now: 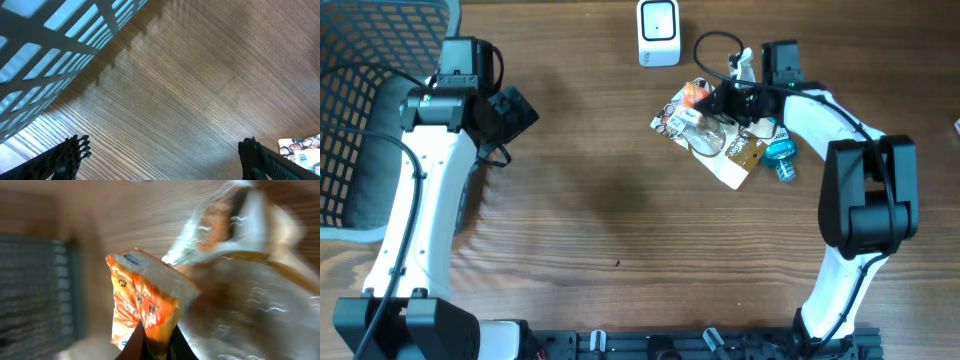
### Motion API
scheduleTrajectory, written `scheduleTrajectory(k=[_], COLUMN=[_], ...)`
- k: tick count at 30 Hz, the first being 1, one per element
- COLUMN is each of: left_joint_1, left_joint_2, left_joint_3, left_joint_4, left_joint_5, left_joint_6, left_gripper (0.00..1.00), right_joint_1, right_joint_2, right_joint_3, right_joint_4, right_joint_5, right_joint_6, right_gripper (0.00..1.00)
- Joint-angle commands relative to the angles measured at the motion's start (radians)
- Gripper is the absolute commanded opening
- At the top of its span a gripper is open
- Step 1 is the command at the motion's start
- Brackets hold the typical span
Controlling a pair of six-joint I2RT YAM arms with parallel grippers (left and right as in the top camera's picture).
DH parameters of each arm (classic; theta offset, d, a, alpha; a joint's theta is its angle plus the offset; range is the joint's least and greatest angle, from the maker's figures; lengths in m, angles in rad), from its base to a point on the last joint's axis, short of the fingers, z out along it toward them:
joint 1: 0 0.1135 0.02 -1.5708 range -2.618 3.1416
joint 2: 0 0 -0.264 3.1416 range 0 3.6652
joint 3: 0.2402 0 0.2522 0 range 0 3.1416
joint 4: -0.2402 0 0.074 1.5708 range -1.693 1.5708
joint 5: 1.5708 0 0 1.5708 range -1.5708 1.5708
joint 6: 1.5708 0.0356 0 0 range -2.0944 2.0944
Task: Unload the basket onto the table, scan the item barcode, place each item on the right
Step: 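Hold the orange pack in front of the scanner window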
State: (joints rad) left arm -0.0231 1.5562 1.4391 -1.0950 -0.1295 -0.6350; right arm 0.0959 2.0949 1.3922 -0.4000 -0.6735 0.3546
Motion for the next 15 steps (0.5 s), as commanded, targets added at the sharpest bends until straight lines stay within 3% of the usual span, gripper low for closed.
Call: scheduleTrajectory(k=[1,4,7,11,15], left_joint_1=[0.009,0.009,0.009,0.009,0.009], left_joint_2=[0.003,0.003,0.003,0.003,0.003], left_joint_3=[0.001,0.001,0.001,0.001,0.001], left_joint_4=[0.002,0.002,0.002,0.002,0.002], left_joint_5=[0.002,0.002,0.002,0.002,0.002], left_joint_6=[-0.013,-0.013,-0.013,-0.013,-0.013], left_gripper=[1.00,1.00,1.00,1.00,1.00], right_joint_1=[0.032,0.104,0.214,0.314,0.324], right_joint_2=[0.002,0.002,0.002,0.010,0.084], right_joint_3=[0.184,0.370,0.454,0.452,0.451], right_joint_4=[-0.190,-0.308,-0.210,0.045,0.291], right_joint_5=[0.384,0.655,0.987,1.017,1.017], right_joint_6=[-0.302,-0.385,-0.540,-0.867,-1.056], right_gripper=[0.05,0.05,0.05,0.05,0.05])
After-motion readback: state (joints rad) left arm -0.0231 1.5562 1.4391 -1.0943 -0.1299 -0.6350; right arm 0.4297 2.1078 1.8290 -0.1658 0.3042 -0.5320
